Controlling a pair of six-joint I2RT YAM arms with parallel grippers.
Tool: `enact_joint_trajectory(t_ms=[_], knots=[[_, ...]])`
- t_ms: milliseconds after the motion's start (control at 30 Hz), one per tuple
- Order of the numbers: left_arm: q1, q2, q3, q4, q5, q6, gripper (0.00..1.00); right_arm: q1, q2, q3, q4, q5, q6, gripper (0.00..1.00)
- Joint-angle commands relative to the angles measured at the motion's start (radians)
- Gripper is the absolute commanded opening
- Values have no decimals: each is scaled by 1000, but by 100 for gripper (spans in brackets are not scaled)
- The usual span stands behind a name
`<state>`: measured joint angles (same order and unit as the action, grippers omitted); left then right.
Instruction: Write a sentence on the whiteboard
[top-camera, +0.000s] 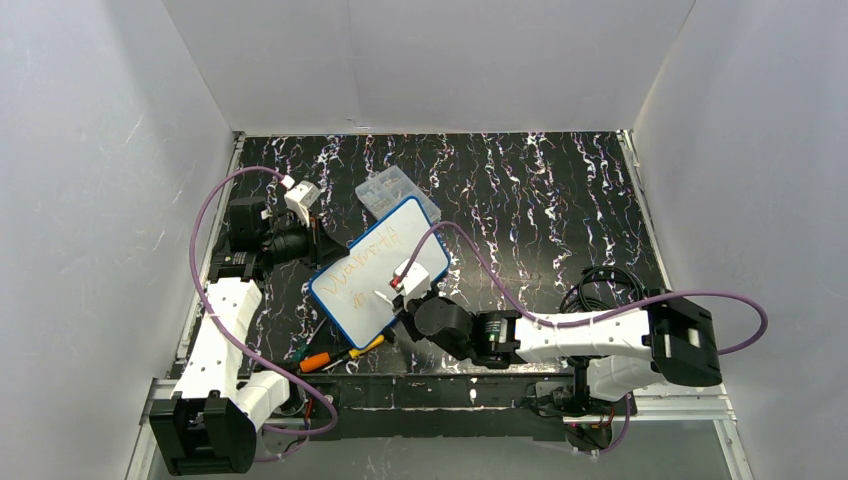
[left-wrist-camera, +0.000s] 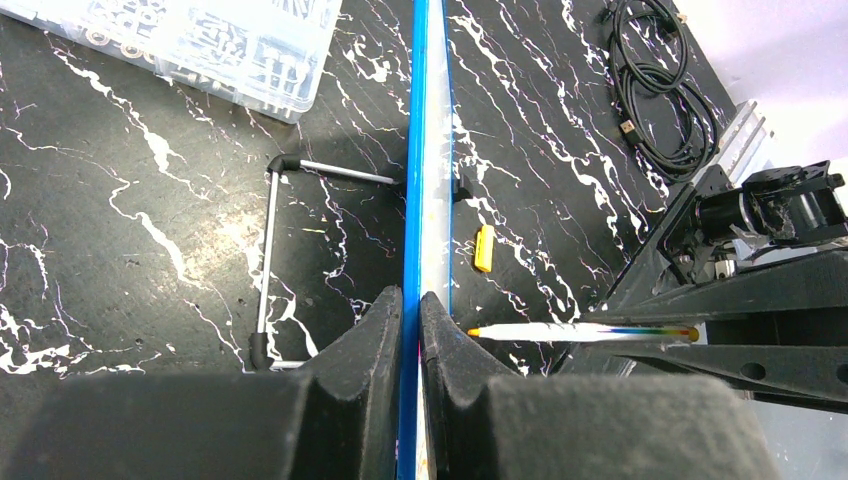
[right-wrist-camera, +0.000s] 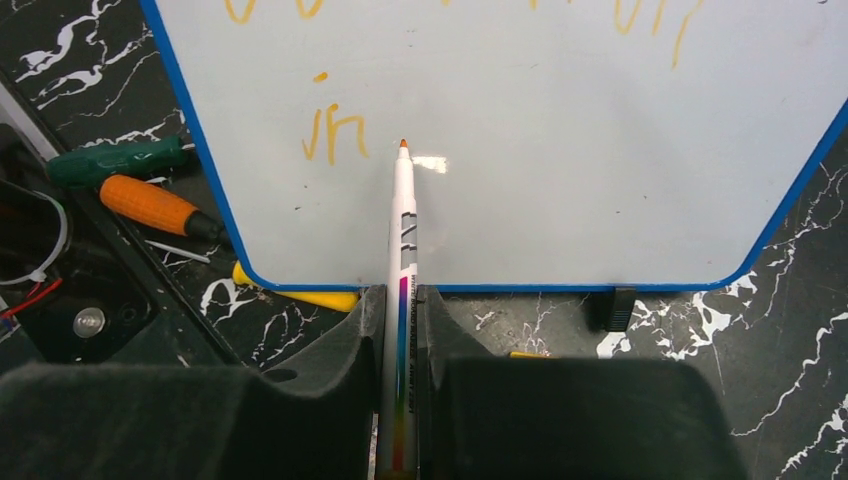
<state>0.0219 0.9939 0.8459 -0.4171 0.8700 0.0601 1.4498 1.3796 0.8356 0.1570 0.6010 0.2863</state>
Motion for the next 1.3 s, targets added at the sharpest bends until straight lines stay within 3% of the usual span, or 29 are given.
enact_joint_trajectory(t_ms=[0,700,900,1267], knots=[[-7,-24,-7,-25,29,8,0,-21,6,11,57,35,-43,1],[-7,-20,-4,-25,29,11,0,-68,85,48,73,-18,-66,1],[-8,-21,-4,-25,29,11,0,-89,69,35,42,43,-34,1],[-7,-22,-5,-25,29,10,0,-105,30,18,58,18,-51,1]])
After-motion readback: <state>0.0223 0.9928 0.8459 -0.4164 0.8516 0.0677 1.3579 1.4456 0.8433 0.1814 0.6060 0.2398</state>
